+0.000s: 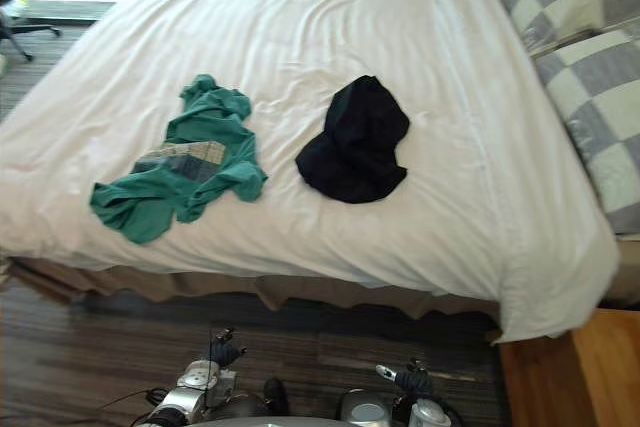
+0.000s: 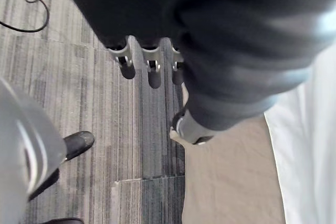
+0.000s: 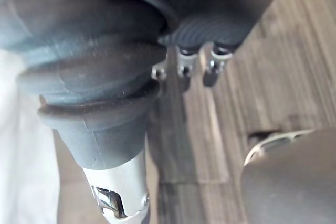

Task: Tidy the bed and pick cloth on bed and put in laundry

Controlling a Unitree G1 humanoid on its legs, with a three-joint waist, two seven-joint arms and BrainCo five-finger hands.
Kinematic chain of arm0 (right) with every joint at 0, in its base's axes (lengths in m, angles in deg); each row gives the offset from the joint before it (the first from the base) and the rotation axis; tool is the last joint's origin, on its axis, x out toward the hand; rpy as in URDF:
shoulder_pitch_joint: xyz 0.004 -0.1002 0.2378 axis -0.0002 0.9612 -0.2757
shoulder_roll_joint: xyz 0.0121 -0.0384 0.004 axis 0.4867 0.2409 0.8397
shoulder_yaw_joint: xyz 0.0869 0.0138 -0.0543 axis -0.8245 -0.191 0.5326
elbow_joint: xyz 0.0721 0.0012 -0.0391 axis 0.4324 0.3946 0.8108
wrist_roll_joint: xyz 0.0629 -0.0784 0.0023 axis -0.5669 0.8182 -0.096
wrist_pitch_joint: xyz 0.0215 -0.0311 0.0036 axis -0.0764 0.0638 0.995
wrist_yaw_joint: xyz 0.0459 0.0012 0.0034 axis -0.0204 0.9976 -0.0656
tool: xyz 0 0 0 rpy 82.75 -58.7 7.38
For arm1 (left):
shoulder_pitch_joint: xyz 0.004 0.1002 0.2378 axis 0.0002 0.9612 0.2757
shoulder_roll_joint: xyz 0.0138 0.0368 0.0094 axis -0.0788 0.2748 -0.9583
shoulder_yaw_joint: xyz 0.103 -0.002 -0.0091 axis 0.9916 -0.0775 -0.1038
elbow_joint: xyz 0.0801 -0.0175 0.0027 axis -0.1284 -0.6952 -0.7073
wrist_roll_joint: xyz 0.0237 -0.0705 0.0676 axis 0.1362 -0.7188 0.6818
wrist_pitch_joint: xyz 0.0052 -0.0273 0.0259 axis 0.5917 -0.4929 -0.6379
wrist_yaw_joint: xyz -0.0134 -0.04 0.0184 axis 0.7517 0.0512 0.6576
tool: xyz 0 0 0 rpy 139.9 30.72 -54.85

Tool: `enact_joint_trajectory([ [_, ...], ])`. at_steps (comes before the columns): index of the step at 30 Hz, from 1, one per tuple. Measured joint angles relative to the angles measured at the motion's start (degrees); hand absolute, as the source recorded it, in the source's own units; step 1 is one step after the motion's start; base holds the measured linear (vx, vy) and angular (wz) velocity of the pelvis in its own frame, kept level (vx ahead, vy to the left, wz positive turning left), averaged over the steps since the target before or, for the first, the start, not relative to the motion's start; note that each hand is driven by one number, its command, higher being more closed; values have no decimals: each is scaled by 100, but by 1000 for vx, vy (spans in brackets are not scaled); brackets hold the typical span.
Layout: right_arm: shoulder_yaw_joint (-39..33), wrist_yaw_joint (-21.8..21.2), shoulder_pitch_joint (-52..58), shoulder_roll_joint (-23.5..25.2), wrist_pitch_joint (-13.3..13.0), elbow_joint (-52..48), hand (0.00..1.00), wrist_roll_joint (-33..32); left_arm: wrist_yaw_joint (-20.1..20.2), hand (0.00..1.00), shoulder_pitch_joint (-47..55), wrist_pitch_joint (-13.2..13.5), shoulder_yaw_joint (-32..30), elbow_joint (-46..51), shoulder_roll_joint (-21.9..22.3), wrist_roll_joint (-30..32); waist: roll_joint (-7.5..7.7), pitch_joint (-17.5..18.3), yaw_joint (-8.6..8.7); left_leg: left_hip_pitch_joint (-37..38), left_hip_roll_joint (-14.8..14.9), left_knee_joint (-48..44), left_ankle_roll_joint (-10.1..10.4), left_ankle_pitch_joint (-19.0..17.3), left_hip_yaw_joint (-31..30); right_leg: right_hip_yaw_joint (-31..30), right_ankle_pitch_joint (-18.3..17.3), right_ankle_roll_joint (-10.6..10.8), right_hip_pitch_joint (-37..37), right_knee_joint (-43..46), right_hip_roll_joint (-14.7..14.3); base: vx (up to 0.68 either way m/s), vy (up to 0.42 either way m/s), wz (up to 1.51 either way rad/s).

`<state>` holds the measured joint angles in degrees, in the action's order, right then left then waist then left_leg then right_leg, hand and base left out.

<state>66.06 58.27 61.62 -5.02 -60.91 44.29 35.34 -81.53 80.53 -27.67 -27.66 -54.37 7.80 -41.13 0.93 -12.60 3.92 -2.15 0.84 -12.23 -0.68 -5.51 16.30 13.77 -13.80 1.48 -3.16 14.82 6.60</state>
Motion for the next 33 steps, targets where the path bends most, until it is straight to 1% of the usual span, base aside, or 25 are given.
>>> enact_joint_trajectory([
  [2, 98, -1, -111, 17, -7, 12, 0, 14, -5, 0, 39, 25, 5, 20, 69, -6, -94, -95, -28, -255, 12, -411, 70, 33, -73, 85, 2, 9, -22, 23, 52, -19, 30, 27],
  [4, 111, 0, -204, 29, -21, 6, 0, 79, -8, 0, 23, 60, 33, 54, 124, -12, -48, -234, 1, -591, 50, -1032, 459, 108, 20, 228, 14, 28, -6, 89, 259, -26, 62, 27],
  [5, 105, 3, -212, 40, -13, 7, 0, 119, -8, 0, -26, 114, 114, 62, 142, -14, -101, -306, 2, -727, 459, -1629, 538, -103, 552, 248, 31, 57, -55, 93, 280, -20, 140, 8],
  [6, 100, 6, -206, 3, -16, 5, 0, 141, -2, 0, -10, 119, 133, 51, 173, -12, -96, -336, 19, -714, 871, -1969, 429, -212, 918, 236, 40, 72, -112, 97, 296, -6, 172, -8],
  [7, 94, 7, -200, -19, -16, 0, 0, 164, 4, 0, -5, 119, 134, 39, 198, -10, -114, -341, 34, -686, 1038, -2031, 350, -260, 992, 219, 47, 86, -145, 96, 334, 27, 218, -22],
  [8, 92, 13, -171, -68, -16, -16, 0, 179, 6, 0, -4, 118, 162, 36, 238, -7, -140, -326, 39, -583, 1313, -2053, 323, -277, 1008, 176, 75, 218, -145, 96, 454, 38, 281, -21],
  [12, 78, 1, -158, -129, -19, -116, 0, 182, -1, 0, -60, 133, 202, 35, 234, -10, -145, -313, 155, -573, 1897, -1496, 363, -251, 314, 3, 140, 673, 164, 326, 933, 51, 361, 1],
  [14, 65, 4, -145, -132, -22, -171, 0, 222, -1, 0, -109, 167, 262, 37, 199, -10, -100, -321, 176, -692, 2350, -1061, 447, -149, -348, -49, 211, 1102, 271, 424, 1361, 80, 553, 30],
  [16, -37, 4, -137, -131, -27, -128, 0, 227, -8, 0, -179, 168, 492, 56, 124, -11, -136, -255, 163, -892, 2490, -723, 414, 61, -970, -55, 322, 1348, 277, 370, 1691, 123, 760, 41],
  [17, -71, 10, -133, -123, -34, -98, 0, 225, -29, 0, -200, 165, 597, 51, 90, -15, -139, -215, 158, -956, 2463, -669, 1236, 222, -1058, -76, 344, 1352, 250, 293, 1868, 128, 929, 53],
  [18, -221, 6, -145, 113, -41, 91, 0, 217, -107, 0, -300, 160, 766, 44, -102, -44, 349, -181, 124, -1376, 1928, -1445, 1527, -132, -1030, -179, 932, 1320, 231, -44, 2372, 73, 852, 30],
  [19, -339, 15, -151, 249, -92, 89, 0, 225, -153, 0, -300, 152, 871, 28, -221, -80, 345, -121, 119, -1758, 1828, -2130, 1459, -546, -1054, -259, 2013, 1204, 285, -441, 2456, 36, 1090, -4],
  [20, -336, 43, -171, 249, -130, 52, 0, 226, -178, 0, -294, 151, 910, 17, -255, -81, 273, -139, 49, -1799, 1851, -2375, 1232, -811, -808, -300, 2834, 851, 385, -648, 2529, 30, 920, -54],
  [21, -280, 67, -200, 246, -124, 42, 0, 229, -223, 0, -294, 152, 900, 19, -276, -81, 290, -131, -57, -1724, 1849, -2412, 1108, -895, -563, -221, 3169, 317, 593, -577, 2608, 47, 709, -88],
  [22, -87, 108, -239, 185, -113, 15, 0, 229, -254, 0, -313, 152, 881, 37, -275, -83, 289, -133, -157, -1570, 1799, -2365, 969, -968, -311, 87, 2828, -361, 937, -36, 2608, 138, 686, -94],
  [23, 306, 113, -326, 150, -44, 17, 0, 243, -286, 0, -295, 155, 882, 81, -265, -94, 270, -145, -170, -1241, 1714, -2072, 787, -928, -39, 568, 2091, -172, 1062, 534, 2373, 132, 626, -85],
  [24, 673, 97, -377, 162, -21, -21, 0, 246, -342, 0, -281, 163, 904, 107, -231, -128, 238, -146, -167, -859, 1582, -1593, 606, -810, 205, 590, 1467, 339, 1040, 837, 1897, 125, 661, -56],
  [25, 785, 94, -400, 188, -25, -70, 0, 254, -341, 0, -285, 166, 928, 117, -210, -131, 211, -135, -159, -704, 1501, -1348, 537, -717, 280, 569, 1286, 386, 1042, 927, 1592, 50, 443, -32],
  [26, 964, 52, -371, 287, -26, -247, 0, 273, -340, 0, -300, 170, 1058, 172, -148, -132, 123, -93, -122, -420, 1268, -729, 396, -447, 406, 523, 832, 361, 1039, 978, 977, 41, 399, -3],
  [27, 1043, -2, -320, 355, -60, -382, 0, 282, -339, 0, -338, 183, 1179, 255, -71, -131, 44, -102, -70, -236, 1033, -288, 305, -227, 427, 490, 576, 403, 1002, 902, 604, 27, 269, 13],
  [28, 1057, -9, -290, 367, -80, -468, 0, 281, -337, 0, -382, 199, 1206, 254, -11, -131, 58, -96, -47, -150, 909, -111, 259, -142, 421, 513, 481, 411, 927, 777, 480, 32, 249, 33],
  [29, 1042, -9, -250, 354, -101, -518, 0, 279, -333, 0, -412, 210, 1225, 243, 138, -132, 39, -105, -22, 6, 596, 139, 189, -49, 421, 798, 392, 268, 594, 283, 494, 18, 246, 26],
  [30, 964, -2, -254, 327, -95, -513, 0, 276, -332, 0, -415, 206, 1178, 215, 195, -133, -73, -146, 14, 108, 480, 233, 149, -14, 416, 844, 440, 315, 405, 53, 547, 6, 213, 24],
  [32, 722, -1, -252, 369, -133, -430, 0, 274, -335, 0, -323, 207, 1004, 185, 210, -155, -111, -123, 26, 294, 400, 430, 162, 73, 406, 851, 585, 355, 190, -207, 534, -12, 81, 4],
  [33, 481, 6, -252, 399, -137, -360, 0, 270, -337, 0, -290, 219, 702, 104, 193, -261, -68, -123, -24, 374, 402, 532, 203, 103, 413, 844, 628, 363, 119, -296, 497, -26, 29, -8],
])
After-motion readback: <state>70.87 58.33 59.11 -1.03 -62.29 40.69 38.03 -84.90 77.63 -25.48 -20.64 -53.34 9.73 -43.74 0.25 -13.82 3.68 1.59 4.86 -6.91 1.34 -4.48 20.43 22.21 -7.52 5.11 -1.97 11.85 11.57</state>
